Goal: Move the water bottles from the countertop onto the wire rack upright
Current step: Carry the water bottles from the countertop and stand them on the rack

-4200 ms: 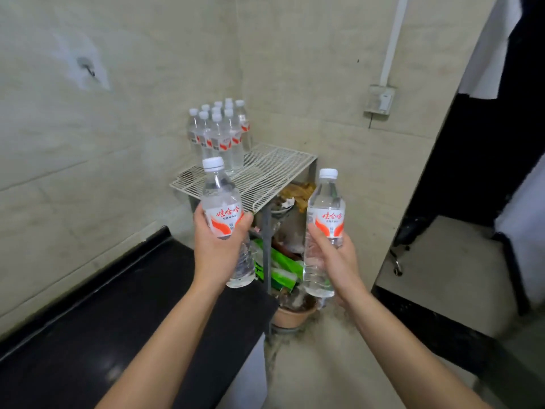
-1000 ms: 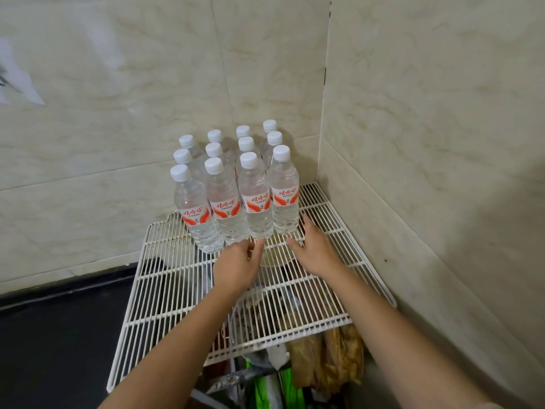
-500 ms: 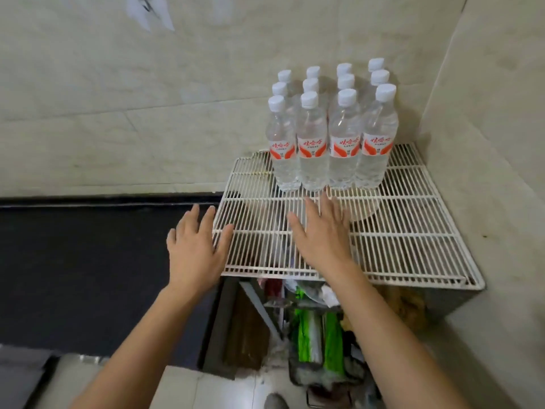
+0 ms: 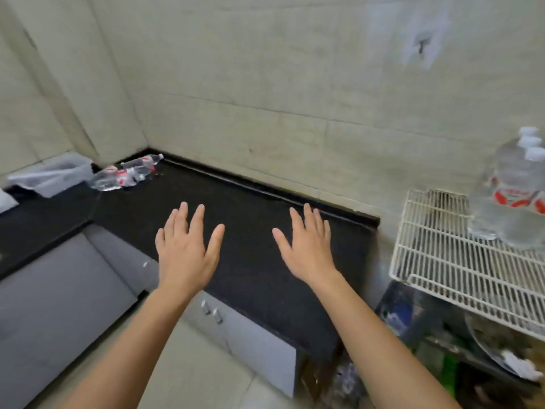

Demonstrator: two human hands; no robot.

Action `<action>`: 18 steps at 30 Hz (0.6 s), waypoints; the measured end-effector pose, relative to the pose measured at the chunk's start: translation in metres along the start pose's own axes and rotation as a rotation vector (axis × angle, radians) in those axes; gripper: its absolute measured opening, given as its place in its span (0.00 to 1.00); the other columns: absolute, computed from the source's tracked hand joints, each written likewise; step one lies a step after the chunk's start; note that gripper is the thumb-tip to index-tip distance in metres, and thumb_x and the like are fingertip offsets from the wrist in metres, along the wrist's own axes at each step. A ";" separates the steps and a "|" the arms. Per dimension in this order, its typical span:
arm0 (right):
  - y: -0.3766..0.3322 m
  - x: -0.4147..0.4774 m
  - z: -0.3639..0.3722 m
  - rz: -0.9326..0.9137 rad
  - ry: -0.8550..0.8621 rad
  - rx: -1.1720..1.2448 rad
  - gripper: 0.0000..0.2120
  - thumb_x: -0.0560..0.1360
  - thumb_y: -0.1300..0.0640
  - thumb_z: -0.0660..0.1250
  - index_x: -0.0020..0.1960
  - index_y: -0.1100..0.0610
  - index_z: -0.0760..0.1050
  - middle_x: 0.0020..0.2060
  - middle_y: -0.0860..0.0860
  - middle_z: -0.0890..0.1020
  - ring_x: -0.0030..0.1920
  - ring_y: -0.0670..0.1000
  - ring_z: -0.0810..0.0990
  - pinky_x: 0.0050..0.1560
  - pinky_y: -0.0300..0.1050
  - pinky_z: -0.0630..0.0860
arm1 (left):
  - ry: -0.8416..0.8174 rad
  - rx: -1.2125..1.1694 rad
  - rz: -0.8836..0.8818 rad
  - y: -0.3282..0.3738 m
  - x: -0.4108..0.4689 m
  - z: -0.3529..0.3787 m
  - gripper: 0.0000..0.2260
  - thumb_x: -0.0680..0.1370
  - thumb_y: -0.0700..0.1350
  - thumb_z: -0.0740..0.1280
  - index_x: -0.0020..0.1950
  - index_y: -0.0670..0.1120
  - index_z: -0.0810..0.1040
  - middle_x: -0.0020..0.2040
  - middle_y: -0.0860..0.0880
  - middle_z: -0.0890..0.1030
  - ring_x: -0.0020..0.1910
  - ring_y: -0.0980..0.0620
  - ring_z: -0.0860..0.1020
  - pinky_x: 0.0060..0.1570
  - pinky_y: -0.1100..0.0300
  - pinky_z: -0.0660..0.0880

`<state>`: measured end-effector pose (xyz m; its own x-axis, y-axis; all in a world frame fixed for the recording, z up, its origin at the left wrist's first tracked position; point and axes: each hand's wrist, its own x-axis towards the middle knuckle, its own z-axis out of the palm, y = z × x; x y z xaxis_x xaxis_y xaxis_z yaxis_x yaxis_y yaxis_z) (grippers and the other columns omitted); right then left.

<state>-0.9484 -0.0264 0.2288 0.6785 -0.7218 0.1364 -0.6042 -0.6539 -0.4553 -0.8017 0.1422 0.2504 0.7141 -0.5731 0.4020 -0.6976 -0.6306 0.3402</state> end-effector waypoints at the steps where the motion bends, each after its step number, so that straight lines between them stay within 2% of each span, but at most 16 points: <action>1: -0.032 0.008 0.015 -0.040 -0.006 -0.001 0.34 0.84 0.37 0.49 0.83 0.54 0.50 0.83 0.57 0.47 0.82 0.57 0.42 0.81 0.58 0.41 | 0.011 0.024 -0.021 -0.031 0.005 -0.012 0.28 0.82 0.61 0.54 0.77 0.45 0.66 0.78 0.38 0.63 0.78 0.39 0.59 0.73 0.37 0.59; 5: -0.141 0.034 0.068 -0.206 -0.052 -0.012 0.33 0.84 0.38 0.50 0.83 0.54 0.51 0.83 0.57 0.47 0.83 0.57 0.43 0.81 0.57 0.41 | -0.007 0.117 -0.129 -0.136 0.021 -0.053 0.28 0.82 0.59 0.56 0.78 0.46 0.64 0.79 0.40 0.60 0.79 0.40 0.56 0.74 0.38 0.56; 8: -0.197 0.046 0.099 -0.293 -0.093 -0.005 0.33 0.84 0.38 0.51 0.83 0.53 0.51 0.83 0.57 0.47 0.83 0.57 0.43 0.81 0.58 0.42 | -0.010 0.141 -0.199 -0.195 0.031 -0.071 0.28 0.82 0.60 0.55 0.79 0.46 0.64 0.80 0.40 0.59 0.80 0.41 0.55 0.75 0.39 0.55; 11: -0.233 0.068 0.128 -0.349 -0.105 -0.003 0.33 0.84 0.39 0.52 0.83 0.53 0.51 0.83 0.58 0.46 0.83 0.57 0.43 0.81 0.56 0.43 | 0.000 0.148 -0.233 -0.239 0.048 -0.073 0.29 0.82 0.62 0.52 0.78 0.46 0.64 0.80 0.40 0.60 0.79 0.41 0.56 0.75 0.38 0.56; 18: -0.287 0.162 0.213 -0.362 -0.171 0.024 0.33 0.84 0.40 0.53 0.83 0.53 0.51 0.83 0.58 0.46 0.83 0.57 0.43 0.81 0.56 0.45 | -0.013 0.082 -0.334 -0.322 0.122 -0.033 0.29 0.82 0.61 0.54 0.79 0.47 0.62 0.81 0.43 0.57 0.80 0.43 0.53 0.77 0.42 0.53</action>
<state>-0.5760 0.0931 0.1938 0.9066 -0.3964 0.1447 -0.3046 -0.8520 -0.4257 -0.4917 0.2923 0.2184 0.9033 -0.3341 0.2691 -0.4184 -0.8243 0.3814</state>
